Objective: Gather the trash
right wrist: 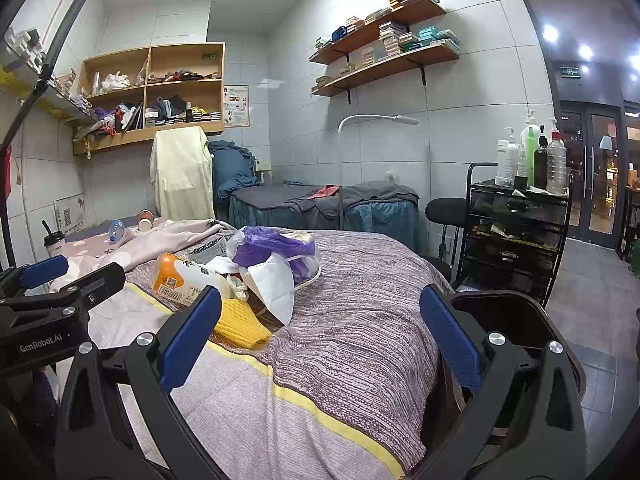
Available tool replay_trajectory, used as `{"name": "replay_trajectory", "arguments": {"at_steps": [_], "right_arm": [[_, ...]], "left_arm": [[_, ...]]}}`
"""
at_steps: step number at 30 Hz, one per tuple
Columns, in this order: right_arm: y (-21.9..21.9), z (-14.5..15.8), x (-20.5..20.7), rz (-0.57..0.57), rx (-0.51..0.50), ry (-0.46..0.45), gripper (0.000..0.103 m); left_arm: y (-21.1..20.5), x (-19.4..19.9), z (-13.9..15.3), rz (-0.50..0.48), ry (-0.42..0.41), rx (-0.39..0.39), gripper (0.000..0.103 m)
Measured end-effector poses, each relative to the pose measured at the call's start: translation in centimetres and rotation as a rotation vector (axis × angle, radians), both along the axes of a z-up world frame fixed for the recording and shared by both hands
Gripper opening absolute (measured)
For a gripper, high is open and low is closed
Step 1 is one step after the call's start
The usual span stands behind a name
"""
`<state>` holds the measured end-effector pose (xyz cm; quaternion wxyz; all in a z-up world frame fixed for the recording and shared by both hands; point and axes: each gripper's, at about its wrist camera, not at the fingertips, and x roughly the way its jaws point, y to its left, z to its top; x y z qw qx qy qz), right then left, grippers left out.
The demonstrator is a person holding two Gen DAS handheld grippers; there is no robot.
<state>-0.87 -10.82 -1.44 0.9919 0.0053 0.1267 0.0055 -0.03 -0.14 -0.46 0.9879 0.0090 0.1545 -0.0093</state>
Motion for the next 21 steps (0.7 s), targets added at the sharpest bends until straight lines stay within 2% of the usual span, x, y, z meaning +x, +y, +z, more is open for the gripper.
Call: {"name": "replay_trajectory", "arguments": {"at_steps": [21], "right_arm": [[0.33, -0.41, 0.30, 0.008, 0.001, 0.020, 0.098]], "left_arm": [[0.24, 0.27, -0.71, 0.001, 0.029, -0.011, 0.097]]}}
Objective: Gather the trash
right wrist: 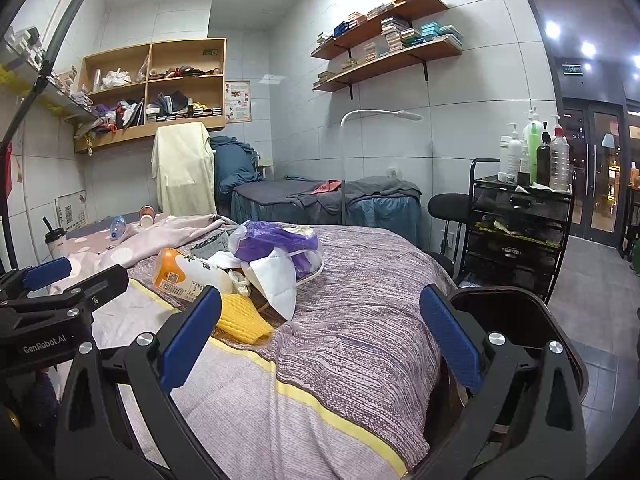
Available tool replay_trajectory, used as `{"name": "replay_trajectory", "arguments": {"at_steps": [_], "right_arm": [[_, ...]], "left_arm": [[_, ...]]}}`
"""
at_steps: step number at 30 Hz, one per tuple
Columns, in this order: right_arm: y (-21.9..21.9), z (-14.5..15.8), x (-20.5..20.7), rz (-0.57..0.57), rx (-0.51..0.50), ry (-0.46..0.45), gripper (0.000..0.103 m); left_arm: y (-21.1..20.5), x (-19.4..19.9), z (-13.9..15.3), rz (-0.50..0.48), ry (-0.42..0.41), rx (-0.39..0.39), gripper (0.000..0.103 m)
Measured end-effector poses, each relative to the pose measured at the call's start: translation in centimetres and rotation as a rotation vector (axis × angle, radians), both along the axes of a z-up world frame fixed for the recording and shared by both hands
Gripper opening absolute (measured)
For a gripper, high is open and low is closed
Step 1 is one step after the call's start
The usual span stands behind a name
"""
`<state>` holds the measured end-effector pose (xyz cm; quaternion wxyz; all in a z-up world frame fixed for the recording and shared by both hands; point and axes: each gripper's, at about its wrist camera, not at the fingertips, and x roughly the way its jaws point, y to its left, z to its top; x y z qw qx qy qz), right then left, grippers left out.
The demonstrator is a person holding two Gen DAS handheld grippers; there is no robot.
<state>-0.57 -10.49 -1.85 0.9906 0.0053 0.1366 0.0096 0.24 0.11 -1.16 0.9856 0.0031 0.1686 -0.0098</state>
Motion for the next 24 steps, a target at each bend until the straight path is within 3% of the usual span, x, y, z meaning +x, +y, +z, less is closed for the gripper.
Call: {"name": "replay_trajectory", "arguments": {"at_steps": [18, 24], "right_arm": [[0.0, -0.4, 0.7, 0.008, -0.007, 0.027, 0.098], [0.1, -0.9, 3.2, 0.092, -0.001, 0.147, 0.098]], "left_arm": [[0.1, 0.5, -0.4, 0.000, 0.021, -0.002, 0.097], [1.1, 2.0, -1.7, -0.016, 0.110, -0.022, 0.097]]}}
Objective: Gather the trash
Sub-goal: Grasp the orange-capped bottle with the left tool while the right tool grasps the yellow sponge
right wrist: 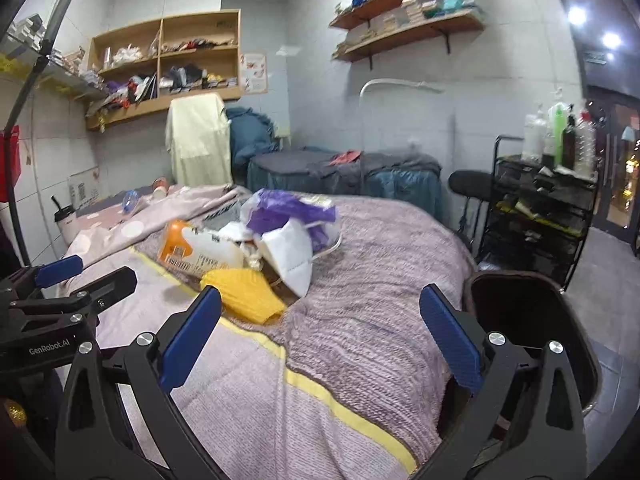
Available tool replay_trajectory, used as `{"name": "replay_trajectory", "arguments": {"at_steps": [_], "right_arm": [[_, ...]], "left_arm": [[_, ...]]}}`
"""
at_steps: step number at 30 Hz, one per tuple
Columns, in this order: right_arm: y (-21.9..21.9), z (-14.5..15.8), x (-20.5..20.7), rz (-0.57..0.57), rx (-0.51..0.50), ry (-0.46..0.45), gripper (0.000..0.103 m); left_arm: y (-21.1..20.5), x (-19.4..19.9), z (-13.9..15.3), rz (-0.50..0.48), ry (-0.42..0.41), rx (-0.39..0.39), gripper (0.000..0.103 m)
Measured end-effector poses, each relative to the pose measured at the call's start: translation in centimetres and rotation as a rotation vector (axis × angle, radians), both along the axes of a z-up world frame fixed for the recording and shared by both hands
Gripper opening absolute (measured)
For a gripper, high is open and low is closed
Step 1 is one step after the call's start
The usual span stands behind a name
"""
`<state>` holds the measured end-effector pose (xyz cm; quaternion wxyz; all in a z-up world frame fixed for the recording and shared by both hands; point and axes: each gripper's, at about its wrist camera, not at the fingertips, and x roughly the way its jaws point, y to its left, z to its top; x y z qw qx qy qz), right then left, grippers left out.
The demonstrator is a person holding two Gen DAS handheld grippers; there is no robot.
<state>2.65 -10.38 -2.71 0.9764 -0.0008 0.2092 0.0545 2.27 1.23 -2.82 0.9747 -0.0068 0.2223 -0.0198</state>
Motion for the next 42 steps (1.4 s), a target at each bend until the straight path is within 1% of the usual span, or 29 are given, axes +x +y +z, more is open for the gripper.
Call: {"name": "replay_trajectory", "arguments": {"at_steps": [3, 6, 7, 9, 12, 13, 15, 16, 19, 21, 24, 26, 29, 30, 31, 32, 34, 35, 36, 37, 38, 42], "right_arm": [[0.8, -0.6, 1.9, 0.084, -0.034, 0.088, 0.098], [2.4, -1.2, 3.8, 0.177, -0.107, 0.158, 0.098], [3.2, -1.4, 4.6, 0.219, -0.135, 0.182, 0.098], [4.4, -1.7, 5.9, 0.264, -0.176, 0.211, 0.098], [6.2, -2.2, 7.9, 0.336, -0.231, 0.252, 0.095], [6.9, -2.5, 8.8, 0.345, -0.259, 0.268, 0.092], [7.8, -2.9, 10.4, 0.366, -0.286, 0.316, 0.088], [8.1, -3.1, 11.2, 0.382, -0.291, 0.339, 0.084], [9.1, -3.7, 12.9, 0.415, -0.323, 0.383, 0.082], [9.7, -3.9, 13.7, 0.420, -0.359, 0.389, 0.082], [11.1, -4.6, 14.8, 0.435, -0.417, 0.408, 0.079], [11.6, -5.2, 15.3, 0.435, -0.450, 0.415, 0.078], [11.9, -6.1, 16.5, 0.427, -0.454, 0.444, 0.070], [11.8, -6.3, 16.9, 0.430, -0.444, 0.455, 0.063], [11.7, -6.7, 17.3, 0.435, -0.429, 0.473, 0.052], [11.5, -6.9, 17.6, 0.440, -0.414, 0.487, 0.047], [11.1, -6.9, 17.9, 0.444, -0.387, 0.500, 0.028], [10.9, -6.9, 18.0, 0.440, -0.378, 0.499, 0.023], [10.7, -6.8, 18.0, 0.438, -0.370, 0.496, 0.018], [10.5, -6.6, 18.0, 0.435, -0.358, 0.491, 0.016], [10.2, -6.5, 17.9, 0.431, -0.349, 0.486, 0.015], [9.4, -5.8, 17.8, 0.421, -0.307, 0.465, 0.013]], "left_arm": [[0.7, 1.0, -0.7, -0.011, 0.054, -0.001, 0.097], [1.8, 2.5, -1.3, -0.027, 0.124, -0.014, 0.097], [2.2, 3.1, -1.4, -0.026, 0.147, -0.025, 0.097], [3.4, 4.4, -1.8, -0.034, 0.198, -0.066, 0.097], [5.0, 6.3, -1.9, -0.037, 0.241, -0.122, 0.097], [5.3, 6.9, -1.8, -0.037, 0.245, -0.124, 0.097], [5.5, 8.2, -1.4, -0.051, 0.258, -0.102, 0.097], [5.5, 8.8, -1.2, -0.068, 0.268, -0.088, 0.097], [5.8, 11.2, -0.8, -0.129, 0.321, -0.076, 0.097], [6.2, 12.9, -0.8, -0.156, 0.352, -0.091, 0.097], [6.4, 14.3, -1.1, -0.162, 0.366, -0.097, 0.097], [6.0, 15.0, -1.5, -0.167, 0.374, -0.122, 0.097], [5.8, 15.3, -2.2, -0.141, 0.362, -0.158, 0.097], [5.7, 15.4, -2.3, -0.128, 0.353, -0.168, 0.097], [5.7, 15.5, -2.4, -0.120, 0.341, -0.184, 0.097], [5.6, 15.7, -2.4, -0.117, 0.336, -0.196, 0.097], [5.5, 15.9, -2.3, -0.107, 0.321, -0.216, 0.096], [5.3, 15.9, -2.3, -0.102, 0.312, -0.225, 0.091], [5.2, 16.0, -2.2, -0.103, 0.310, -0.228, 0.080], [5.1, 16.1, -2.2, -0.112, 0.308, -0.239, 0.074], [5.0, 16.0, -2.2, -0.115, 0.305, -0.250, 0.071], [4.9, 15.7, -1.8, -0.100, 0.279, -0.263, 0.068]]}}
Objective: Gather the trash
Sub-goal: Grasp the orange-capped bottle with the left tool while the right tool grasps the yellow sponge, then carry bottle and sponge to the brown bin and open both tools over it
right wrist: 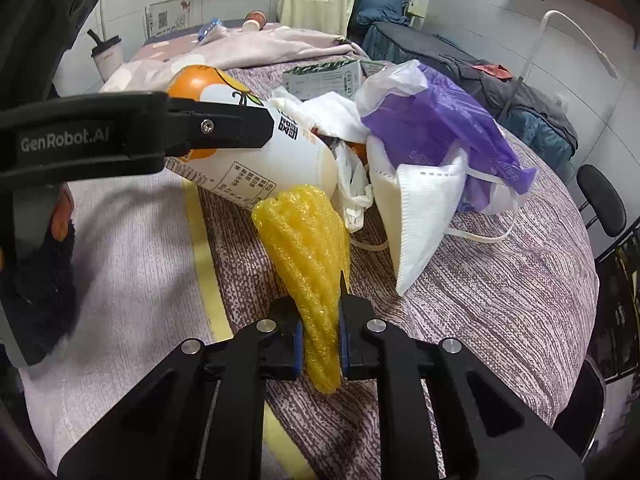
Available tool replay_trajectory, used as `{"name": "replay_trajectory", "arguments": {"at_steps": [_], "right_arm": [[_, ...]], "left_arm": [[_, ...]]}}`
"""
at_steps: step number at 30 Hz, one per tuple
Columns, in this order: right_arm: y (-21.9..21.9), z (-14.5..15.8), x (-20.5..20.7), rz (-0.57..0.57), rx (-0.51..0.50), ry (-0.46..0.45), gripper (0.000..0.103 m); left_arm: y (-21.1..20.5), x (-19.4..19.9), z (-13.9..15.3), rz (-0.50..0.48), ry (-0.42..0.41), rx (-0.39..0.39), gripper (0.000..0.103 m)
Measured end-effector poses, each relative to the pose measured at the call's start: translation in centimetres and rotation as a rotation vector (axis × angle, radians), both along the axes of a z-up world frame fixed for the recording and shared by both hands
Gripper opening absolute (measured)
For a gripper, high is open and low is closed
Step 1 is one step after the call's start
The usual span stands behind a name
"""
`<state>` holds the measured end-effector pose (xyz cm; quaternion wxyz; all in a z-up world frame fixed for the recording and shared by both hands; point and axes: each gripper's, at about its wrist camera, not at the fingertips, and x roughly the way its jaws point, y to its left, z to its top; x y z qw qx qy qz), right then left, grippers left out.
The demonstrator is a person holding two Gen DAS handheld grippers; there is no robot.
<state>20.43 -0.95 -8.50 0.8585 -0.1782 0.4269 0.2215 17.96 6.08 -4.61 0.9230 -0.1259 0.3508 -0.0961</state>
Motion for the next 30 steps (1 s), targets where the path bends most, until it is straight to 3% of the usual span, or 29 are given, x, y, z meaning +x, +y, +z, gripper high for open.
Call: {"name": "replay_trajectory", "arguments": {"at_steps": [18, 23, 30], "right_arm": [[-6.3, 4.8, -6.6, -0.142, 0.261, -0.108, 0.012], [-9.2, 6.1, -8.8, -0.219, 0.317, -0.159, 0.012], [-14.7, 7.1, -11.0, -0.355, 0.323, -0.224, 0.012]], "left_arm": [[-1.6, -6.1, 5.0, 0.041, -0.195, 0.076, 0.063], [-3.1, -7.6, 6.3, 0.001, -0.236, 0.058, 0.062], [-7.2, -8.2, 6.9, -0.105, -0.251, 0.048, 0.062]]}}
